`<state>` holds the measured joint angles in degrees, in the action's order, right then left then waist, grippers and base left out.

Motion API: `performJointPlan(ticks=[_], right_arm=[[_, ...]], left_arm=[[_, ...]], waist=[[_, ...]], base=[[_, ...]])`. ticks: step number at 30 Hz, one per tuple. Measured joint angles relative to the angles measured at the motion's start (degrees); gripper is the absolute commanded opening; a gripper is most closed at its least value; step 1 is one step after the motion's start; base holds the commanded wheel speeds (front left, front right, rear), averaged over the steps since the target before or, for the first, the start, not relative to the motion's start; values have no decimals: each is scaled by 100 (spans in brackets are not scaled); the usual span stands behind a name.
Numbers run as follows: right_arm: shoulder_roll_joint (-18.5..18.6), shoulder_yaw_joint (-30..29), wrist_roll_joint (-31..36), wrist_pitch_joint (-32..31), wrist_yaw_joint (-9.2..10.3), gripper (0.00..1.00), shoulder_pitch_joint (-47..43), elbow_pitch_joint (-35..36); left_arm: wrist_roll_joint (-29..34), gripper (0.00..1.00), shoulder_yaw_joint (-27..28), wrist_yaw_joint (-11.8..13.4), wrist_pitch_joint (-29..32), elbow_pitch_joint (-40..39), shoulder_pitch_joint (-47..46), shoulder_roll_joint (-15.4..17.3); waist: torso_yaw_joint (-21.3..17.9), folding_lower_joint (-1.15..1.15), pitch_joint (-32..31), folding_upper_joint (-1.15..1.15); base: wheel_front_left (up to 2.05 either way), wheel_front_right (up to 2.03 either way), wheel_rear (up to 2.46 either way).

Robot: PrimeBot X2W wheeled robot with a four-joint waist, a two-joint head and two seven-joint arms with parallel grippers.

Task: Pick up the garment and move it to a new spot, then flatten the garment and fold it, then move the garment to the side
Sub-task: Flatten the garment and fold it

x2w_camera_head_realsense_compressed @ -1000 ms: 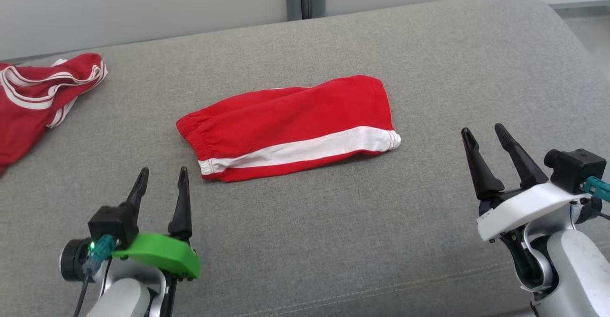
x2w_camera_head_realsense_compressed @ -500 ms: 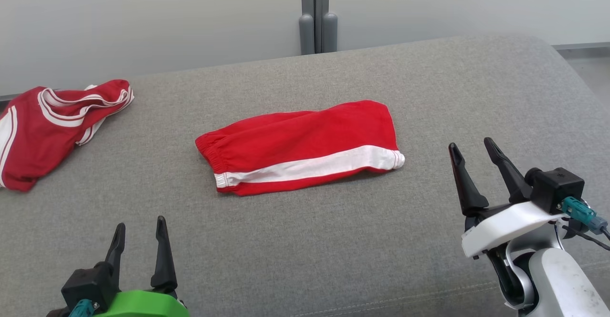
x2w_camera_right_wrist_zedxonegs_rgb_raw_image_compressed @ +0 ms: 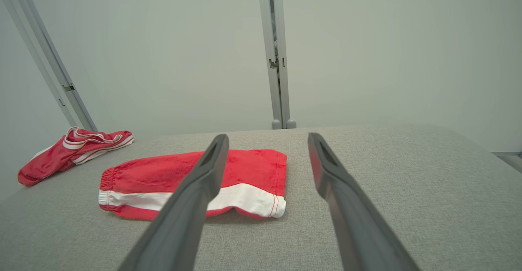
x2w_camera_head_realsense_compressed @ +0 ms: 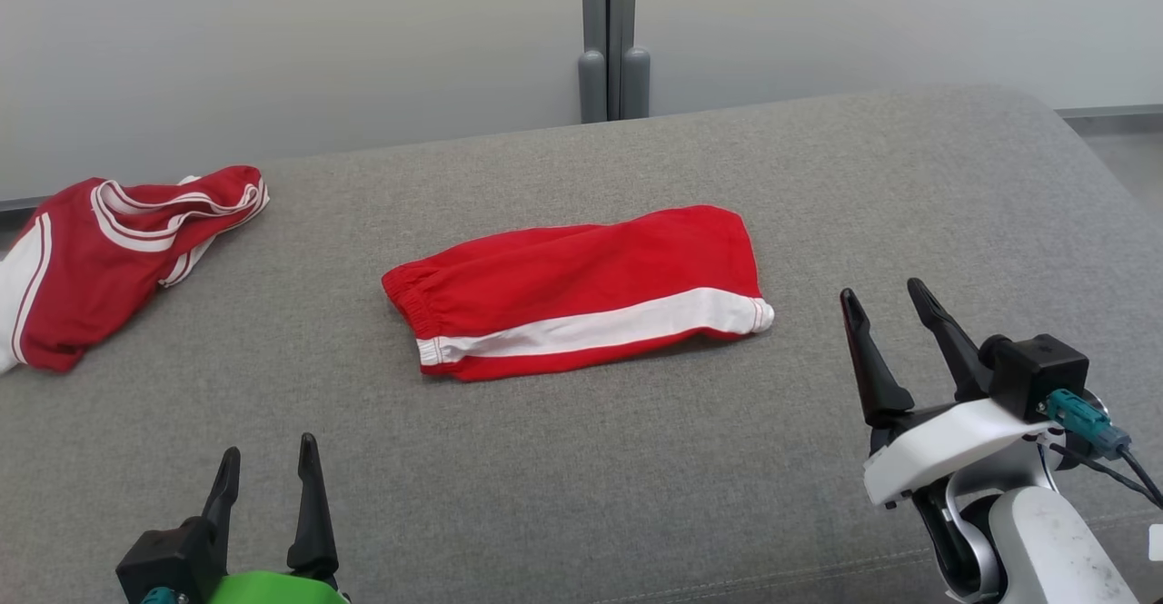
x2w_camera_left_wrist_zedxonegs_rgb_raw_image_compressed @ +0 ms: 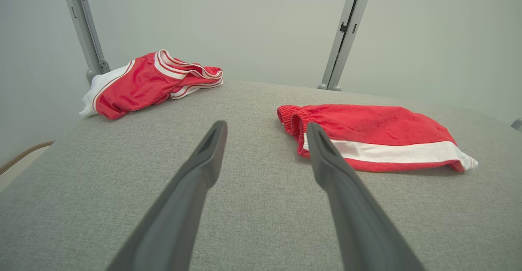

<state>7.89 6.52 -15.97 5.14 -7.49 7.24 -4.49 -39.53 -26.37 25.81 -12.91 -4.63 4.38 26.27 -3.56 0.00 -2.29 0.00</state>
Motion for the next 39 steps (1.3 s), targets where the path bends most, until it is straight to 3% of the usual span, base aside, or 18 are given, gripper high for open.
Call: performJointPlan(ticks=[7,13,27,39], right_arm=[[-7,20,8,-25,0,100,-5,-57],[-8,71,-4,-41,0,100,-9,-104],[25,272,-48,-3,0,100,317,-155],[75,314,-56,87,0,100,610,-255]], left_arm=[[9,100,-167,-70,156,65,-38,32],[-20,100,-352,-394,430,593,-525,-11],[-352,100,-624,-1379,910,2339,-2161,-591],[-586,100,-485,-1806,694,3554,-2856,-917]], waist=[[-27,0,22,0],[-64,0,89,0],[-292,0,707,0],[-644,0,1306,0]], base=[[0,0,0],[0,0,0],[0,0,0],[0,0,0]])
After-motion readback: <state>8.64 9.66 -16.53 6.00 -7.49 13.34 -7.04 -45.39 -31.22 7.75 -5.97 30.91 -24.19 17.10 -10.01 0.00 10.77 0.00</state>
